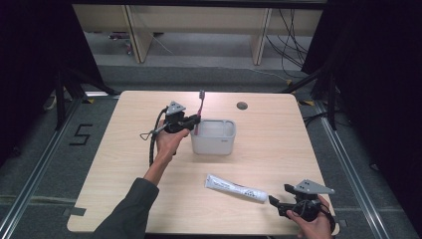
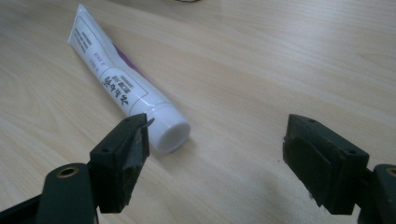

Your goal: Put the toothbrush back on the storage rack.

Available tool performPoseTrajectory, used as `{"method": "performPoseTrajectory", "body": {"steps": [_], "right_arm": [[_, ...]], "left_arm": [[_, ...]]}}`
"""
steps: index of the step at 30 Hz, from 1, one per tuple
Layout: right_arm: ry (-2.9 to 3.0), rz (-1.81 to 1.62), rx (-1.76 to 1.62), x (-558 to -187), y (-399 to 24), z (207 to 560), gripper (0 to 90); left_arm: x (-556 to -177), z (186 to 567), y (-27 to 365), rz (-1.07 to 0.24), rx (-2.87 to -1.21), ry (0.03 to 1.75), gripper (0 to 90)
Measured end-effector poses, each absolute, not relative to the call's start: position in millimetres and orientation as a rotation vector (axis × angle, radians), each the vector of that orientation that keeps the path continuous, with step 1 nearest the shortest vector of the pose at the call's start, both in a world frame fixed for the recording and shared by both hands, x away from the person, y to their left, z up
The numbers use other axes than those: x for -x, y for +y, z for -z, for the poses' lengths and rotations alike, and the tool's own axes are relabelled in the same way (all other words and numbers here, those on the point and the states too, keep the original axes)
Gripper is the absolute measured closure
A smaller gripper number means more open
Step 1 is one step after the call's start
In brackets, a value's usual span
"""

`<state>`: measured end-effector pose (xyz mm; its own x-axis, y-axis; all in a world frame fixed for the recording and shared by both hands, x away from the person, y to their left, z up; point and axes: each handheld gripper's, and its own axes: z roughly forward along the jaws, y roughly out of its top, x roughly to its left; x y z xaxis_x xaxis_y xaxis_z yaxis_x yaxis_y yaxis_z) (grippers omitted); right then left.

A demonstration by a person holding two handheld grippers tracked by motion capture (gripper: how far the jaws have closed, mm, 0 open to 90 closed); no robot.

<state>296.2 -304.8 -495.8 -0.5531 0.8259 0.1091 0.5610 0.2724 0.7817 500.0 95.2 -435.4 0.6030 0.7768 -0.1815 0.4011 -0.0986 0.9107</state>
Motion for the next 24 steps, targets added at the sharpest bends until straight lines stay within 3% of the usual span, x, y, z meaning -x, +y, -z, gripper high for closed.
{"method": "performPoseTrajectory", "body": {"steps": [10,18,24], "right_arm": [[2.230,-1.165,-1.267,-296.2,-304.8,495.8,23.7],[2.230,-1.168,-1.269,-296.2,-304.7,495.8,23.8],[2.232,-1.169,-1.291,-295.3,-304.0,495.4,23.7]], "left_arm": [[-499.5,435.9,96.0,-0.450,-1.753,0.978,80.5],[-492.0,427.1,98.3,-0.507,-1.771,0.972,59.4],[-486.2,421.8,103.5,-0.502,-1.760,0.990,51.8]]}}
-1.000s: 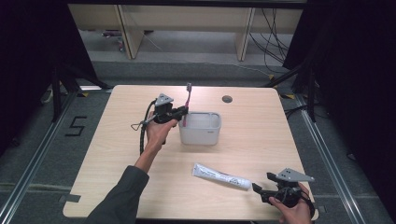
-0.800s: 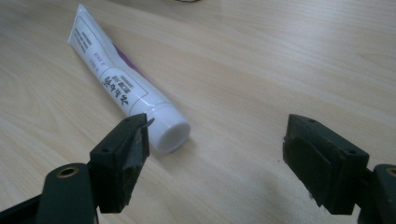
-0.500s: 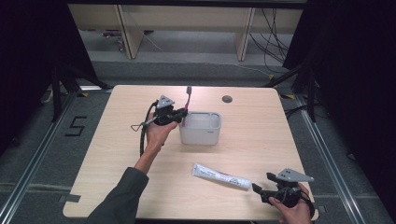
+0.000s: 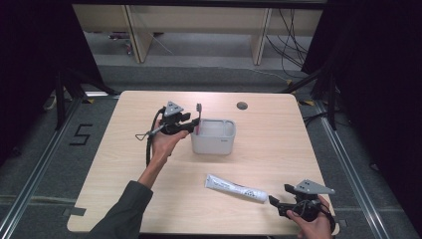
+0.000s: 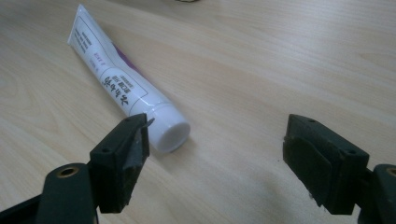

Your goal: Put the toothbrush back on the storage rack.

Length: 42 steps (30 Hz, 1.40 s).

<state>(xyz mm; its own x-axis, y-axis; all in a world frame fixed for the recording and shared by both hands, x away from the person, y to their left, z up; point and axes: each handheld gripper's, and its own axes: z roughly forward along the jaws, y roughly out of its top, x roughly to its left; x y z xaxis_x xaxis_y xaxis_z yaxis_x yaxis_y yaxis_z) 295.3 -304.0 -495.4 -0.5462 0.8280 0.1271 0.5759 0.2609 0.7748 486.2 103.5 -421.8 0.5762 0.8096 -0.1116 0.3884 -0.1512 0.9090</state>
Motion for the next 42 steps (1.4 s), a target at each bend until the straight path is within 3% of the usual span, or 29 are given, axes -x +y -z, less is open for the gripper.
{"method": "performPoseTrajectory", "body": {"steps": [10,42], "right_arm": [[2.226,-1.170,-1.303,-295.2,-303.7,495.6,23.8],[2.222,-1.164,-1.284,-297.8,-306.1,497.0,23.9]], "left_arm": [[-463.8,426.8,125.1,-0.435,-1.735,1.034,36.7],[-405.7,453.6,165.3,-0.385,-1.807,1.035,24.3]]}}
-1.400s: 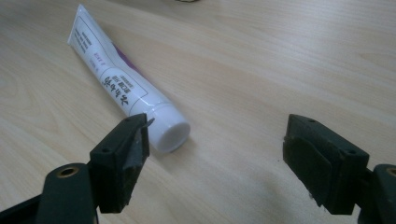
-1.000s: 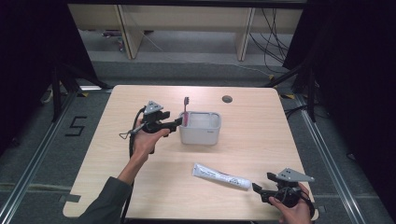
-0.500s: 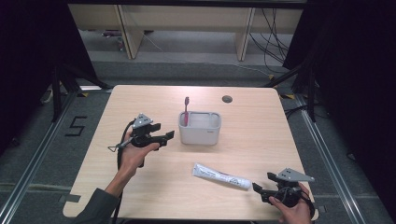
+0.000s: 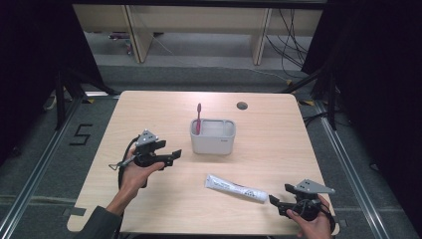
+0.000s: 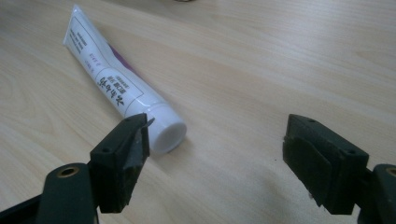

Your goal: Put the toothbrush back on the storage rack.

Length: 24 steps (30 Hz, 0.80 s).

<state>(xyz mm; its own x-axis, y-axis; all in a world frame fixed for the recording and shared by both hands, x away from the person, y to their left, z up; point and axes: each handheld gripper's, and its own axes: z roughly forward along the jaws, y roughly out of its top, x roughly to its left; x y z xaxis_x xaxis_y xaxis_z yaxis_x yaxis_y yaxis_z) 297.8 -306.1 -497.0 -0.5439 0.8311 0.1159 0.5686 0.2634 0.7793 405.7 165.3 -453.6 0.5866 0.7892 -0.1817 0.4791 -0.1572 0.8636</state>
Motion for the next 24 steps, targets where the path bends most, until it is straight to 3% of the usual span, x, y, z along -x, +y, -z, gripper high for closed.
{"method": "performPoseTrajectory", "body": {"steps": [24], "right_arm": [[2.220,-1.188,-1.316,-298.2,-305.8,496.6,23.9]], "left_arm": [[-364.6,481.3,184.9,-0.321,-1.839,1.030,21.0]]}}
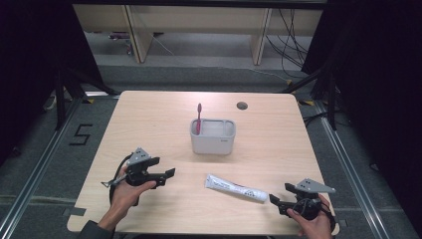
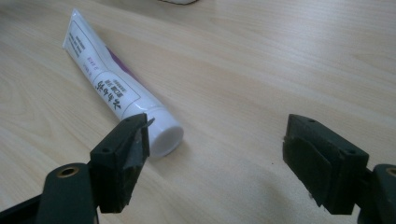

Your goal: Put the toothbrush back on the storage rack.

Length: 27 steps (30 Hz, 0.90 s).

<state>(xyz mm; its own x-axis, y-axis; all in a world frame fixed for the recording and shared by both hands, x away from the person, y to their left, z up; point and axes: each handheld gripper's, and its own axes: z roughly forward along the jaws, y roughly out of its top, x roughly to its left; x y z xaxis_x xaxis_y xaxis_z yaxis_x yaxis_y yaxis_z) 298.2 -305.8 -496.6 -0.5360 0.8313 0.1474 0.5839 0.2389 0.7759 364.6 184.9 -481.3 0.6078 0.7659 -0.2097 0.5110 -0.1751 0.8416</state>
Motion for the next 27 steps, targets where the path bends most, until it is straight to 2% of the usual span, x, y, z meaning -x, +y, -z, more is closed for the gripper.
{"method": "performPoseTrajectory", "body": {"steps": [27], "right_arm": [[2.195,-1.178,-1.274,-295.4,-312.0,497.0,23.9]], "left_arm": [[-321.3,495.1,189.0,-0.325,-1.871,0.961,17.4]]}}
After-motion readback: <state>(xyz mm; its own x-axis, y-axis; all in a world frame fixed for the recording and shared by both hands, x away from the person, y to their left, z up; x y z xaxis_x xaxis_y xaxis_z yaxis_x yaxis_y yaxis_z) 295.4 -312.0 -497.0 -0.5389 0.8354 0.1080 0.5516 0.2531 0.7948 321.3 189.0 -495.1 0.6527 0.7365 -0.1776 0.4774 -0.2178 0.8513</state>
